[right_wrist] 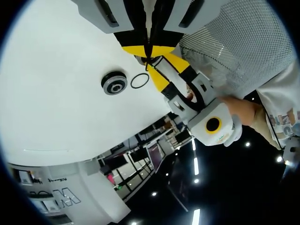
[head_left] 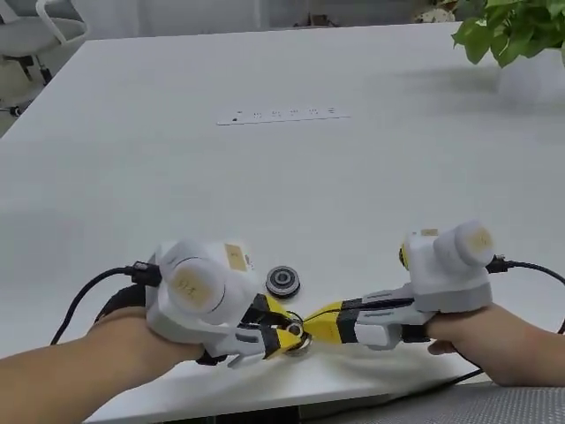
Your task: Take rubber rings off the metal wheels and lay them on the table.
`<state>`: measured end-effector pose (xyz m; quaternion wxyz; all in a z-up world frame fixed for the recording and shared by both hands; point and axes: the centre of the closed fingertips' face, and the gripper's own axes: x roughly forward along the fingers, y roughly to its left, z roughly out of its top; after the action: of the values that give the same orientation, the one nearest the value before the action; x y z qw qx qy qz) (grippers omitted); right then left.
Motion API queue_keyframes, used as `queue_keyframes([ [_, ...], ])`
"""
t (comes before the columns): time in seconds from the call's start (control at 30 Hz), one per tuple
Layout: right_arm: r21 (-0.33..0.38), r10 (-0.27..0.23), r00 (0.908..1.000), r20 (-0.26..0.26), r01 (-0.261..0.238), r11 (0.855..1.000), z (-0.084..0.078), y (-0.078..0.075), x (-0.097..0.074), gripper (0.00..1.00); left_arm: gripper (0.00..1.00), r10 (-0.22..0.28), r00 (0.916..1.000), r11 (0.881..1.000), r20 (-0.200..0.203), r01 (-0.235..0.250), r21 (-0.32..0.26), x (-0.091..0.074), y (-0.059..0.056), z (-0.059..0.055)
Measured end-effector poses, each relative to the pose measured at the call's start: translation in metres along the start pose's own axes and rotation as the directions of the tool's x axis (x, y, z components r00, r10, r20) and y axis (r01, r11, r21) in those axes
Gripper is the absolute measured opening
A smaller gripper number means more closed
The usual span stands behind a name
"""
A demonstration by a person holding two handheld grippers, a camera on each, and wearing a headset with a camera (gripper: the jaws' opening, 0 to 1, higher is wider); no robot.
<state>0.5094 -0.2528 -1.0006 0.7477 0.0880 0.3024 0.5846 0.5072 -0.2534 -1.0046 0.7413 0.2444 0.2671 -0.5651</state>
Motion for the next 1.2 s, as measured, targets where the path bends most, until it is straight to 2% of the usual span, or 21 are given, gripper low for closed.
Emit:
queue_keyframes([
  [0.17, -0.002, -0.001, 1.0, 0.008, 0.001, 1.0, 0.002, 0.0, -0.001, 0.0, 0.17, -0.005, 1.0, 1.0, -0.004, 0.005, 0.0, -0.003, 0.001, 0.0],
  [0.27, 0.0, -0.001, 0.9999, 0.013, 0.001, 1.0, 0.003, 0.0, -0.002, 0.0, 0.19, -0.004, 1.0, 1.0, 0.005, 0.004, -0.008, -0.008, 0.005, 0.001],
  [0.43, 0.008, 0.001, 0.9998, 0.02, -0.001, 1.0, 0.005, 0.001, -0.003, 0.0, 0.22, -0.012, 0.9998, 1.0, 0.014, 0.013, -0.02, -0.018, 0.003, 0.003],
  [0.63, -0.006, 0.018, 0.9998, 0.007, -0.018, 1.0, 0.006, 0.004, -0.002, 0.0, 0.28, -0.002, 0.9989, 0.998, 0.046, 0.005, -0.056, -0.034, 0.006, 0.007],
  [0.77, -0.011, 0.034, 0.9994, 0.003, -0.034, 0.999, 0.01, 0.008, -0.002, 0.0, 0.36, -0.003, 0.9975, 0.996, 0.071, 0.008, -0.084, -0.046, 0.006, 0.009],
  [1.2, -0.042, 0.063, 0.9979, -0.012, -0.063, 0.997, 0.028, 0.013, 0.001, 0.0, 0.46, 0.06, 0.9931, 0.985, 0.1, -0.043, -0.166, -0.081, 0.017, 0.0],
])
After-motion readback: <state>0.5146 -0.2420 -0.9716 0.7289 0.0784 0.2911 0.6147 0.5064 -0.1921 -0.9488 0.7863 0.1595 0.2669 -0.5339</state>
